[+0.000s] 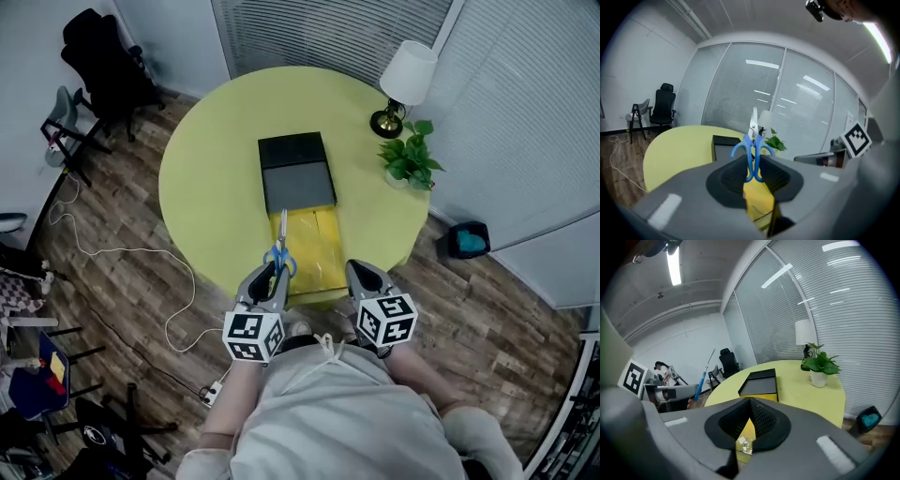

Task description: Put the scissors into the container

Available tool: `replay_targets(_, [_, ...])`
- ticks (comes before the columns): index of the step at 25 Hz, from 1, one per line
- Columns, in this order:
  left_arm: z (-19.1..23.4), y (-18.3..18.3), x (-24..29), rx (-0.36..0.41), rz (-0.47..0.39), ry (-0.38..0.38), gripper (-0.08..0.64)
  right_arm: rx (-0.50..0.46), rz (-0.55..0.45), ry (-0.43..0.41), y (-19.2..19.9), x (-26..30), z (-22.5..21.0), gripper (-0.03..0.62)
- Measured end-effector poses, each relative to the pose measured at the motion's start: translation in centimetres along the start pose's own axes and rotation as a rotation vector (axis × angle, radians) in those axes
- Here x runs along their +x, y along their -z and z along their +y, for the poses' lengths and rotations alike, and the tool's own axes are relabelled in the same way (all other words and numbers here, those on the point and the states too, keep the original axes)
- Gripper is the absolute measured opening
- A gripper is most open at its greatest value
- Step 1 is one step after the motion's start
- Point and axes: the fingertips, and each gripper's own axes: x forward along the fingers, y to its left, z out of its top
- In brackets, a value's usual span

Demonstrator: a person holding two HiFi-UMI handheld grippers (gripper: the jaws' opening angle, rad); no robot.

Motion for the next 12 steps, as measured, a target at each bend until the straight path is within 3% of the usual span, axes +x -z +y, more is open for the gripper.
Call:
replay_targets(6, [-0.7, 3.0, 2.5, -0.051, 0.122, 0.02, 0.087, 0.018, -0.014, -0.019, -1.5, 1.4, 0.0, 0.0])
replay_targets(12, [-0.5, 6.8, 5.7, -0.14, 0.241, 0.009, 0.087, 0.033, 0.041, -0.032, -0.7, 3.0, -1.9, 0.0])
